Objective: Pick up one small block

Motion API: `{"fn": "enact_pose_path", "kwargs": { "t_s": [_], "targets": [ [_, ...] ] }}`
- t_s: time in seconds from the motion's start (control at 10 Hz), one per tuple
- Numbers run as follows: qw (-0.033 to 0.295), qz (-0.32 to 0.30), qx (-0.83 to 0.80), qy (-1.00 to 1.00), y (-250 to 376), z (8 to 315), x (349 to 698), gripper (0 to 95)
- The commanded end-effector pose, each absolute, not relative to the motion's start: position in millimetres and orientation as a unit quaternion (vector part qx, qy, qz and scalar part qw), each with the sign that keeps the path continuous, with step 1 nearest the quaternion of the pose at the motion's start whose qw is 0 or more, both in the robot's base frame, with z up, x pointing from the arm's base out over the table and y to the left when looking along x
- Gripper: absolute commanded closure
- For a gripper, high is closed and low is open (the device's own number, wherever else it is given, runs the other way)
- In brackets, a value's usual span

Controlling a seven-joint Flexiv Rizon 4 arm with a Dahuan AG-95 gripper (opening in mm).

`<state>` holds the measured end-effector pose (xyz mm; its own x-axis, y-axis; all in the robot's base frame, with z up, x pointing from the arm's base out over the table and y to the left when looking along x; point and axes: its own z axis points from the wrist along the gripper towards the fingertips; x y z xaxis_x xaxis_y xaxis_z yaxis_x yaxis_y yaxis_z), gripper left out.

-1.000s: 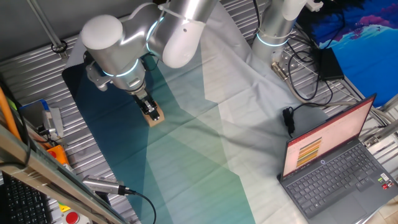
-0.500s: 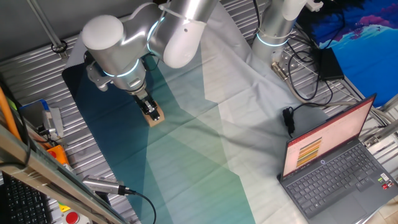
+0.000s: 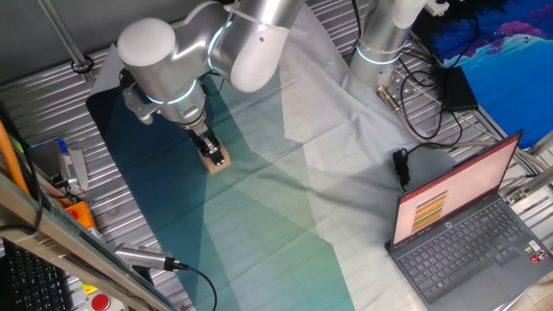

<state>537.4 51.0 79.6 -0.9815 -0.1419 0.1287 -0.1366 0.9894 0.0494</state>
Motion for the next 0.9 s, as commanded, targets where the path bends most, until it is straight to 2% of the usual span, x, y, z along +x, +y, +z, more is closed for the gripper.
{"fn": "enact_pose_path", "kwargs": {
  "t_s": [0.1, 0.9],
  "targets": [
    [0.073, -0.019, 0.072, -0.995, 50, 87, 537, 95.0],
    [0.078, -0.004, 0.096, -0.992, 46, 117, 518, 95.0]
  ]
}}
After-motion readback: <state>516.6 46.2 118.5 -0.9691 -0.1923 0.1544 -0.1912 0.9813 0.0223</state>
